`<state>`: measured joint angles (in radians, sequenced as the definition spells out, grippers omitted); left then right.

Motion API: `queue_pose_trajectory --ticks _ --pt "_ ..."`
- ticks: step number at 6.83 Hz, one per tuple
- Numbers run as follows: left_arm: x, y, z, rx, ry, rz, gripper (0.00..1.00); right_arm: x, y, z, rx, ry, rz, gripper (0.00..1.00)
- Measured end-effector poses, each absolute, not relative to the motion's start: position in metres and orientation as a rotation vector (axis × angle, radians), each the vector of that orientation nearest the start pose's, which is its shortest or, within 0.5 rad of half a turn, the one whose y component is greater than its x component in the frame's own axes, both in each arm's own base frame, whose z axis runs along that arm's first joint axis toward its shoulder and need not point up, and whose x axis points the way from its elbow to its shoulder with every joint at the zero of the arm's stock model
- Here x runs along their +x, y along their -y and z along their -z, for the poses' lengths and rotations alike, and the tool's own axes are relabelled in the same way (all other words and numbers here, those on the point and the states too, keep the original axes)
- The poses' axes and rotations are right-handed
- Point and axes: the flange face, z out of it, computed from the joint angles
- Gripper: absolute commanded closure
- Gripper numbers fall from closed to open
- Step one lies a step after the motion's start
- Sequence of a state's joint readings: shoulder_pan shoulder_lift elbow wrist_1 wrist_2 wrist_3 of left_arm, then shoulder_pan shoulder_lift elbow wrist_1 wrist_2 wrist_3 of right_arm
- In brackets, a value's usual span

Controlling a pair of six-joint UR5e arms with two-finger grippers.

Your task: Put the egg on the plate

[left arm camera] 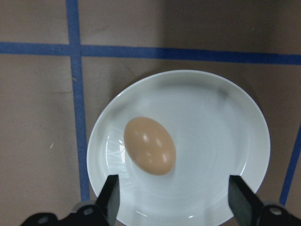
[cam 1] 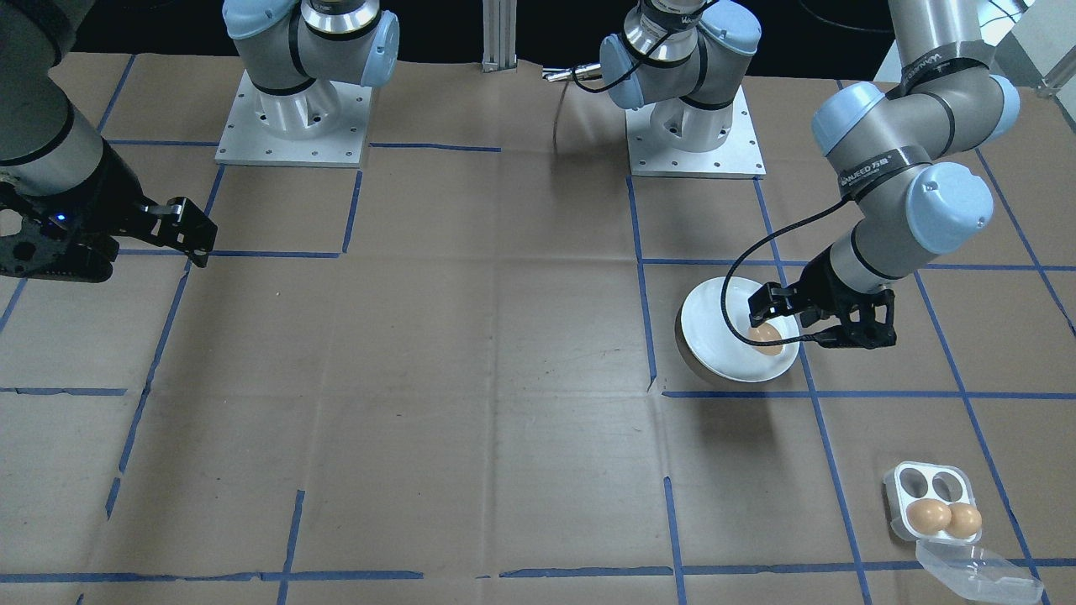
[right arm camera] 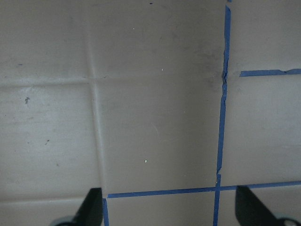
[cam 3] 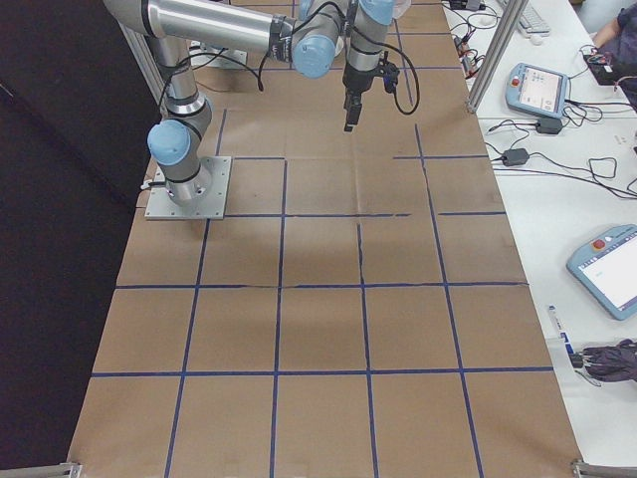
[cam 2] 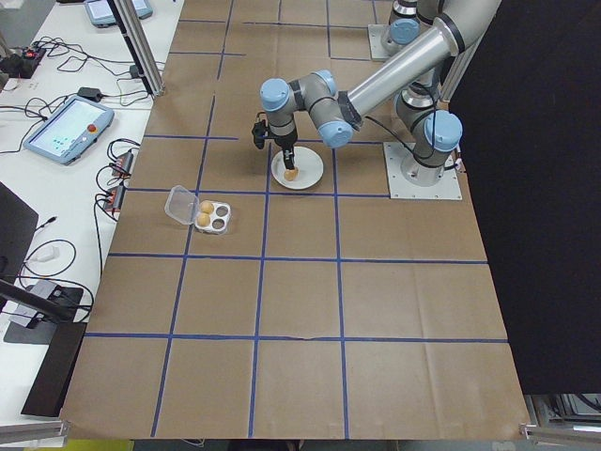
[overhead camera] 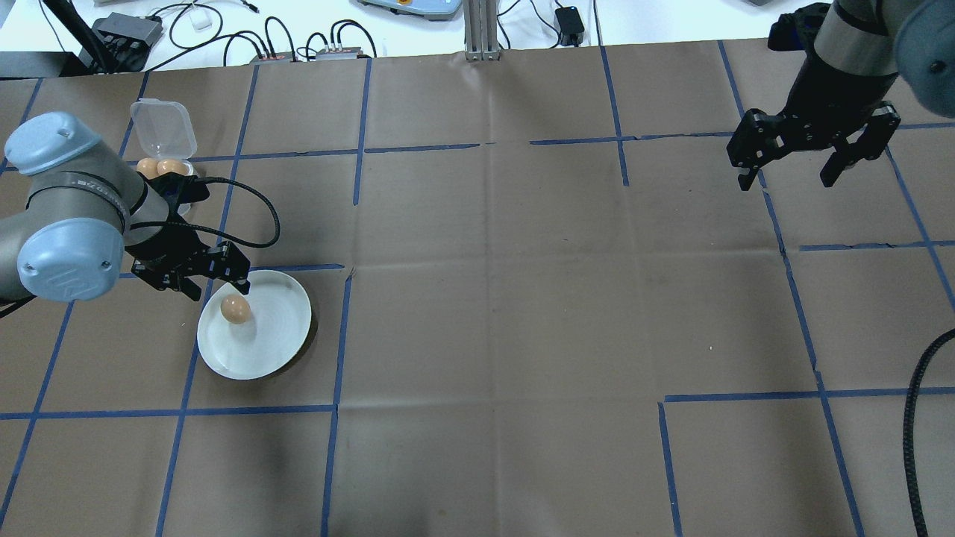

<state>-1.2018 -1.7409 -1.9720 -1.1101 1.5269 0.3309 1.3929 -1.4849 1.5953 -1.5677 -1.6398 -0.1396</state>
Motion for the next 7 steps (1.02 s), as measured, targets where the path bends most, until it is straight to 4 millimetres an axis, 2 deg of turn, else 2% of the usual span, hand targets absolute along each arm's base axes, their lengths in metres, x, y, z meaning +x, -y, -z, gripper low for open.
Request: queue_pose_trajectory --ticks 2,3,5,7 --pt "0.069 0.547 -0.291 0.113 -3.179 -0.004 0.17 0.033 0.528 -0.433 0.055 -3.185 -0.196 0.00" --pt "0.082 0.569 -0.299 0.281 -3.152 0.033 0.18 0.033 0.528 -0.433 0.055 -3.185 -0.196 0.00" --pt "0.128 0.602 -0.297 0.662 -3.042 0.029 0.19 0.033 0.528 -0.433 0.055 -3.185 -0.196 0.00" --pt "0.178 0.628 -0.278 1.046 -2.920 0.009 0.19 0.033 0.528 -0.433 0.055 -3.185 -0.196 0.00"
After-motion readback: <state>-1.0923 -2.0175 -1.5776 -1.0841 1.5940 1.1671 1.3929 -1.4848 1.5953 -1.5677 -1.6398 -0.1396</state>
